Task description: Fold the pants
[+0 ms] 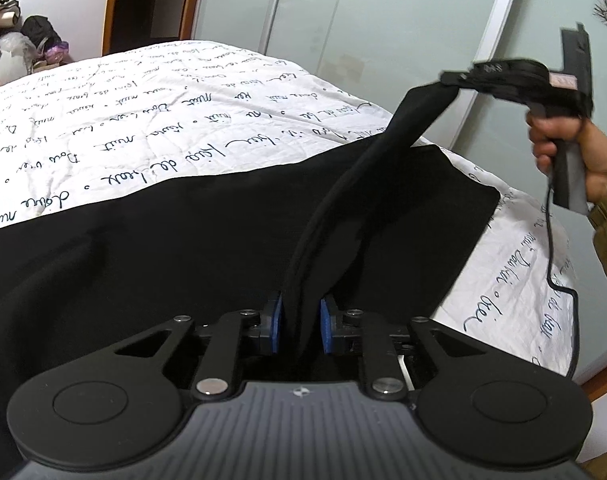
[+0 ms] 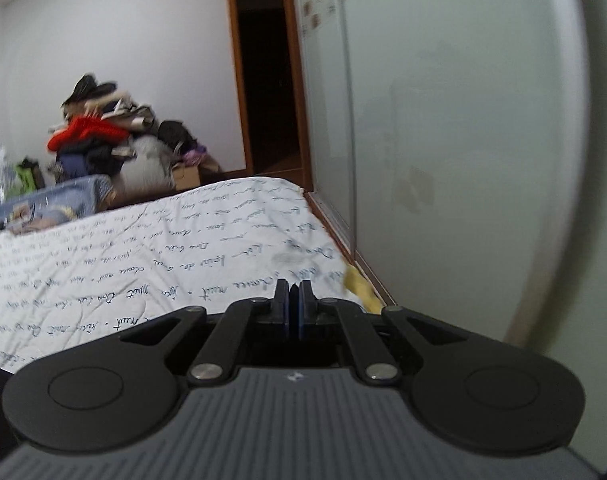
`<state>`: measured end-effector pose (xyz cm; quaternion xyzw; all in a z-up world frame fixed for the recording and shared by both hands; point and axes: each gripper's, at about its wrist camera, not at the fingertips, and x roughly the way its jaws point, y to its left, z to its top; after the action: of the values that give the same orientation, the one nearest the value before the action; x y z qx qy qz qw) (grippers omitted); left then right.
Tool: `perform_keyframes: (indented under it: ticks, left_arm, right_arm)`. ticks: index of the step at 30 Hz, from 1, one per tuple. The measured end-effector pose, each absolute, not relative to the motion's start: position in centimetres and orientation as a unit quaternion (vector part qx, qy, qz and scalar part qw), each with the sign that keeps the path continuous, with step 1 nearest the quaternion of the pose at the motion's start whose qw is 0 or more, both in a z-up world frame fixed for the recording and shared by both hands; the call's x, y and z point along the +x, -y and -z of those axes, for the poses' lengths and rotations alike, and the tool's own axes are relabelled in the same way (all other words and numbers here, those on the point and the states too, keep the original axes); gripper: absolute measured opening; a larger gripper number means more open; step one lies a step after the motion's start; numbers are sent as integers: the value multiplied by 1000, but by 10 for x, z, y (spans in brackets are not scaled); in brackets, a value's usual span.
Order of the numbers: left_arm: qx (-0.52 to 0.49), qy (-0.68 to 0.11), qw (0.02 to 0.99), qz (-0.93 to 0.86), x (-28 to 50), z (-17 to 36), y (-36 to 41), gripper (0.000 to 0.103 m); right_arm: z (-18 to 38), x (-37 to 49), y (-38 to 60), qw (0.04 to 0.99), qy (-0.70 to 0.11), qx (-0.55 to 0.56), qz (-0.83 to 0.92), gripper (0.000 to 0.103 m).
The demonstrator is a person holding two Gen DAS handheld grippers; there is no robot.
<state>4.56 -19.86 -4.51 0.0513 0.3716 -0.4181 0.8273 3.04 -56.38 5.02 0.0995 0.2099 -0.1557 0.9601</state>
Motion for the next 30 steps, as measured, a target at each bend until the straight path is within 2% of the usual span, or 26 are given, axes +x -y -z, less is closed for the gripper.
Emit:
perform_keyframes:
  ticks: [8, 24, 25, 27, 30]
  left_arm:
    - [65, -366, 825, 426, 34, 42, 197, 16]
    - [104, -365, 816, 436, 18, 43, 198, 16]
    - [103, -365, 816, 436, 17, 42, 197, 16]
    - [107, -362, 814, 440, 13, 40, 196, 16]
    - [106, -359, 816, 441, 10, 36, 196, 16]
  right_arm:
    - [-26, -28, 579, 946, -210, 154, 193, 4]
    - [18, -73, 580, 923, -228, 202, 236, 4]
    - [22, -73, 579, 919, -236, 198, 245, 6]
    - [27, -75, 574, 911, -249, 167, 282, 17]
    - [21, -81, 562, 914, -232, 126, 307, 18]
